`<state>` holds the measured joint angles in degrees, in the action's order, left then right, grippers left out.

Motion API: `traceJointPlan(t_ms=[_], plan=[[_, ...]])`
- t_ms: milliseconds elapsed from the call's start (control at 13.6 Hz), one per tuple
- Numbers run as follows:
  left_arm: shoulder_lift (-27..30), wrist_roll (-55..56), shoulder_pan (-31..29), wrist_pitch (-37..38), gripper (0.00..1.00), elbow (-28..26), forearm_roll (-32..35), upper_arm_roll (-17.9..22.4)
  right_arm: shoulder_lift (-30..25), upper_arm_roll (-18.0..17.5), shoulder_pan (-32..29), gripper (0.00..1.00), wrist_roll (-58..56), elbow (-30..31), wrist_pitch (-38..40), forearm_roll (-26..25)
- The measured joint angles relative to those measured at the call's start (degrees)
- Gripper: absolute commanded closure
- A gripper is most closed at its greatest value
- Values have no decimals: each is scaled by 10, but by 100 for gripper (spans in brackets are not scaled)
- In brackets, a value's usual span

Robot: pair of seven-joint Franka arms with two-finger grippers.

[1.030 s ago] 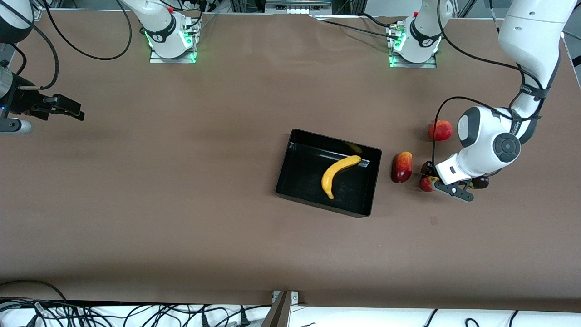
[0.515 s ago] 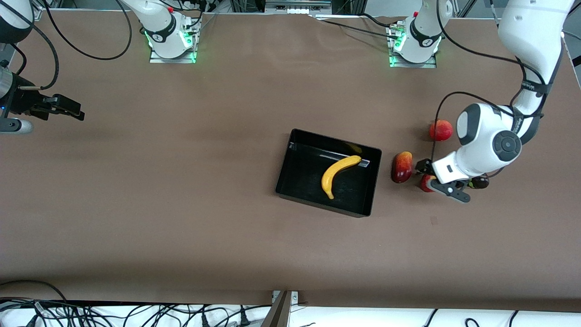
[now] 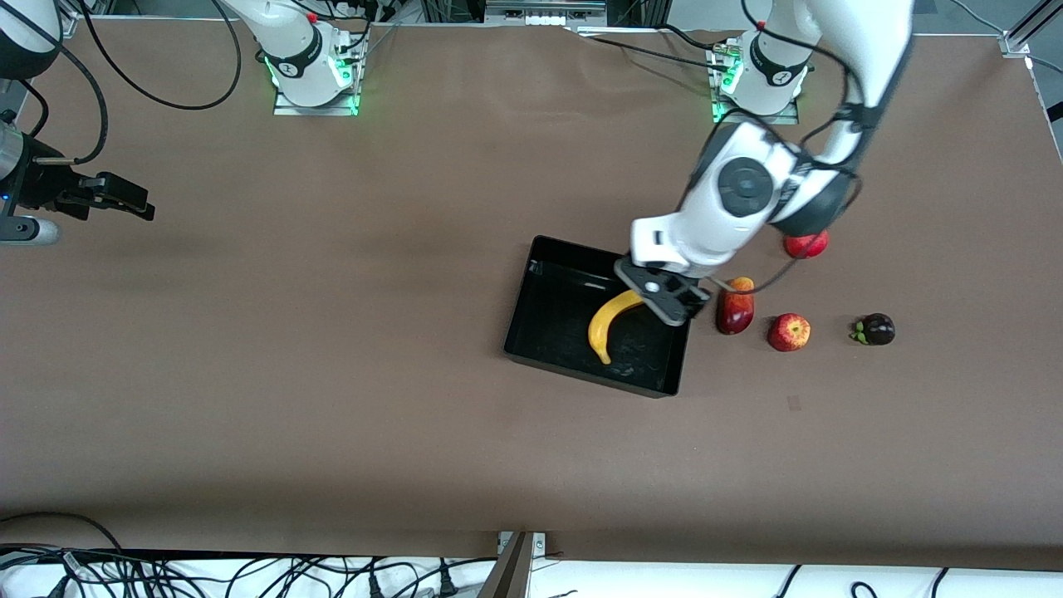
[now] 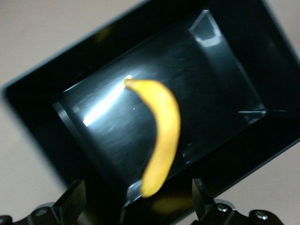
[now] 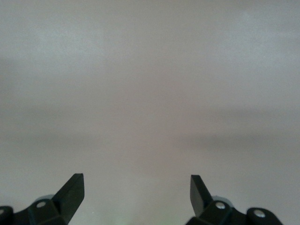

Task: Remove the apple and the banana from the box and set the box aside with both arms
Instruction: 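Move the left gripper back into the tray and grasp the banana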

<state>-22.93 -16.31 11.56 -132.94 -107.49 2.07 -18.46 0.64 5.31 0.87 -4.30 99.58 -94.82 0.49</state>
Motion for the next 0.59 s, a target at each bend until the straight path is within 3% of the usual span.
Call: traceJointPlan(t_ms=[294,589], plan=[[-63,-6,25,-28,0,0,7,1,0,0,0,0,0,0,0,0],[-92,-10,26,-68,0,0,82,4,0,0,0,0,0,0,0,0]])
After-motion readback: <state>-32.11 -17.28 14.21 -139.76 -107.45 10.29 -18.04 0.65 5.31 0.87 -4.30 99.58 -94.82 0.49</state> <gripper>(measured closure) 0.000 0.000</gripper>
